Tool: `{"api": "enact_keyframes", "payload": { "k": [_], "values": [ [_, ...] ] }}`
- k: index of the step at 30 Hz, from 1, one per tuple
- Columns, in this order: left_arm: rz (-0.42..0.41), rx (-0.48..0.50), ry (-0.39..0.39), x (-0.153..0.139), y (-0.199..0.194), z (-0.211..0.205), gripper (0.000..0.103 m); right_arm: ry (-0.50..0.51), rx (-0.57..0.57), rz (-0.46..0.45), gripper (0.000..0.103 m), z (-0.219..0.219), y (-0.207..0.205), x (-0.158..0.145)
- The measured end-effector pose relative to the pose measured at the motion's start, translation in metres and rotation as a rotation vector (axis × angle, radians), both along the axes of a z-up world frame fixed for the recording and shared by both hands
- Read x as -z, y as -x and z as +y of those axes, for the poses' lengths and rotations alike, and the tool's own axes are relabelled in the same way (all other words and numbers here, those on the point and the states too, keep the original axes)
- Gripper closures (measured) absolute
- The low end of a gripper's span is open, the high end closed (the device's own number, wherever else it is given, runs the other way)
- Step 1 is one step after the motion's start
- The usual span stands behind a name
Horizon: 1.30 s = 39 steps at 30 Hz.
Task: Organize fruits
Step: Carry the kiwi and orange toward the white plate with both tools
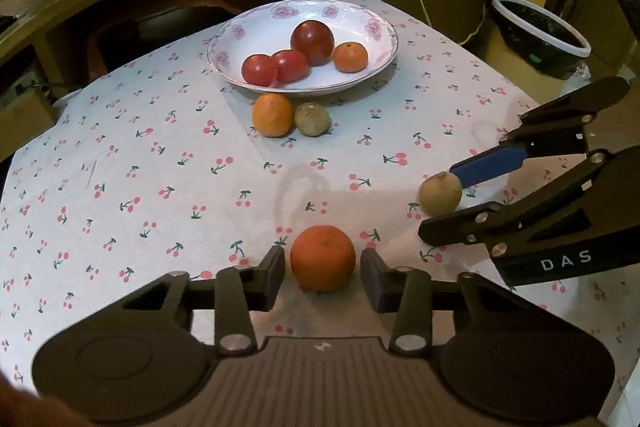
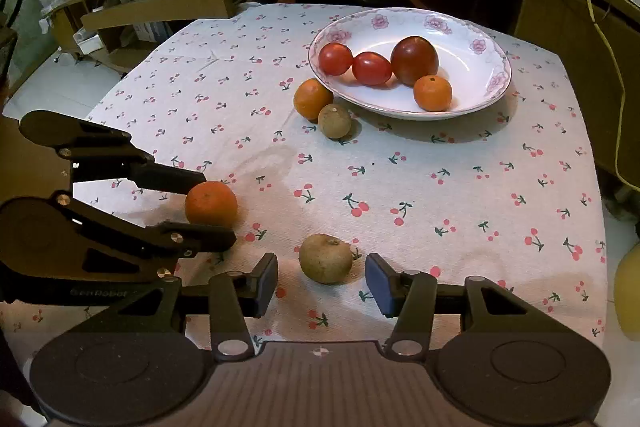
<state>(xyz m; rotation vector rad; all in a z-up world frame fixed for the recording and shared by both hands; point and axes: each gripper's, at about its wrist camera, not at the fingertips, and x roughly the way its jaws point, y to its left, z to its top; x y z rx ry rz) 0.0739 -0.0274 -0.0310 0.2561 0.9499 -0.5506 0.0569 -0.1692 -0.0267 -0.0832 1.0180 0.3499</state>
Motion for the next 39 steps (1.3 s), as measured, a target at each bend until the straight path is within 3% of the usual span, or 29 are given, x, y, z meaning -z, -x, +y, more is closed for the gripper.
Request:
{"api": "enact_keyframes", "payload": {
  "k": [4,7,26,39],
  "values": [
    [0.01,-0.012,0.003,0.002,-0.002,-0.002,0.064,0.0,0.001,-0.002,0.056,-0.001,0.0,0.0],
    [0.008,-0.012,0.001,0.001,-0.002,-0.004,0.064,-0.003,0.006,0.002,0.072,-0.001,0.0,0.0],
    [-0.068,-0.052,0.049,-0.027,-0.025,-0.014,0.065,-0.055,0.037,-0.052,0.073,-0.001,-0.009,-0.02],
    [-0.152,-0.107,0.072,-0.051,-0.069,-0.036,0.065,-0.045,0.148,-0.146,0.073,-0.019,-0.036,-0.042]
  ]
}}
